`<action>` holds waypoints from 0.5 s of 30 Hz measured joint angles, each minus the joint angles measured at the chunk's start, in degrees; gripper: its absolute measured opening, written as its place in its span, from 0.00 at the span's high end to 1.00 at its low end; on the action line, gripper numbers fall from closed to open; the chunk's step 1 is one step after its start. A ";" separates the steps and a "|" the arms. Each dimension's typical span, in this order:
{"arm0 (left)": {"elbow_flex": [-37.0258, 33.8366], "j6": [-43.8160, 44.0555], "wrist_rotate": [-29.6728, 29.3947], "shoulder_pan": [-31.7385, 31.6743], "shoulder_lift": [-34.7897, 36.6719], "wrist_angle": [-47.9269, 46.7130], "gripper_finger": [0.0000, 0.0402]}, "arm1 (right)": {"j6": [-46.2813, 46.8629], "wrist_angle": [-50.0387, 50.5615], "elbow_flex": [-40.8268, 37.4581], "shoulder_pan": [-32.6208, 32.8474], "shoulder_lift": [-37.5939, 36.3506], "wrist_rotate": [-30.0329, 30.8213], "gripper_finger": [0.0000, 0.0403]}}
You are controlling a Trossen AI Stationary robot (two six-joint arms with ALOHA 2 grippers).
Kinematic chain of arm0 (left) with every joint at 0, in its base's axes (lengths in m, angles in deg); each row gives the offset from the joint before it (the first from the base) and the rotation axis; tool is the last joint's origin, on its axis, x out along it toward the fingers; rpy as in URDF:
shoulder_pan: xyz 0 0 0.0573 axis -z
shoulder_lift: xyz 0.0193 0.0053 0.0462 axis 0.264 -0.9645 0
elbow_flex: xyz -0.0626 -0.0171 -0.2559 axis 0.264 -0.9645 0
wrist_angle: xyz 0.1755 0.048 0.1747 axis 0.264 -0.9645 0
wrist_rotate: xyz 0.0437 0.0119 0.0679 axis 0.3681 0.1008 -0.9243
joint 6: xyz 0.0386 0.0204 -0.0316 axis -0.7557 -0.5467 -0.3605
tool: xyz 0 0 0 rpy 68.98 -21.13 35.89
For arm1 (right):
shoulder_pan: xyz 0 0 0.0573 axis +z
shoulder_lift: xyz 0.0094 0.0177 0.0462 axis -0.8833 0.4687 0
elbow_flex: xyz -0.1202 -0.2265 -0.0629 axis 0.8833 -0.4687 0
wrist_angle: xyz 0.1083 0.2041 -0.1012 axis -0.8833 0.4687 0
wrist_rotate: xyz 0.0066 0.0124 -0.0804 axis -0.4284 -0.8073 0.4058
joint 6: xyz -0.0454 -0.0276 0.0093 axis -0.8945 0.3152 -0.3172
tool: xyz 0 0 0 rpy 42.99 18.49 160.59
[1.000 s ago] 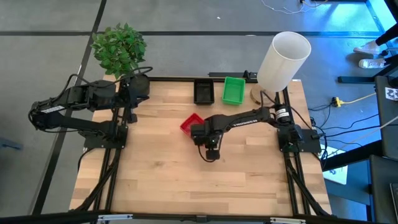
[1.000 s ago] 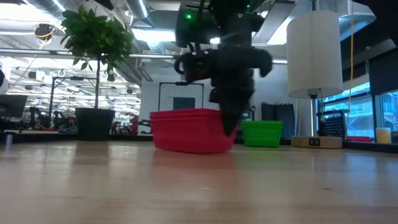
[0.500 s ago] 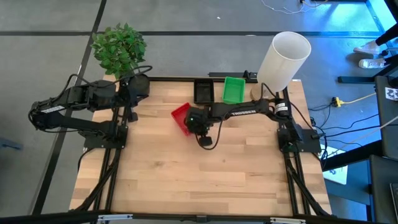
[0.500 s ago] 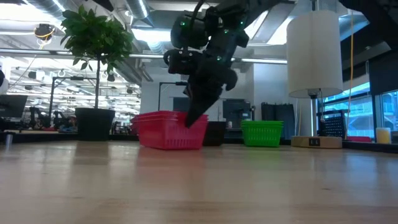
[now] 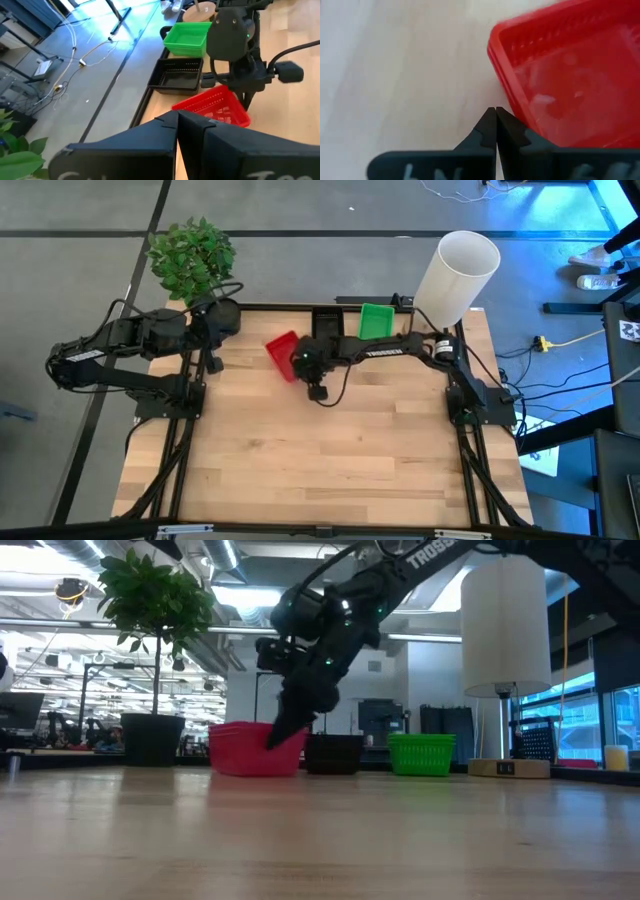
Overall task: Stack baskets by color
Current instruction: Move the stacked red bins to the left of the stacked black bins
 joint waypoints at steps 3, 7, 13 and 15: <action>0.00 1.02 -0.29 -0.01 -0.01 -0.02 1.00 | 0.07 -4.31 0.00 -0.78 0.15 0.03 1.00; 0.00 2.40 -0.50 -0.01 0.01 -0.02 1.00 | 1.60 -9.29 0.00 -1.47 0.18 1.36 1.00; 0.00 2.72 -1.60 -0.01 0.00 -0.03 1.00 | 3.07 -13.12 0.01 -2.38 0.49 8.02 1.00; 0.00 2.76 -1.98 -0.01 0.01 -0.04 1.00 | 3.22 -13.74 0.02 -2.61 0.90 10.22 1.00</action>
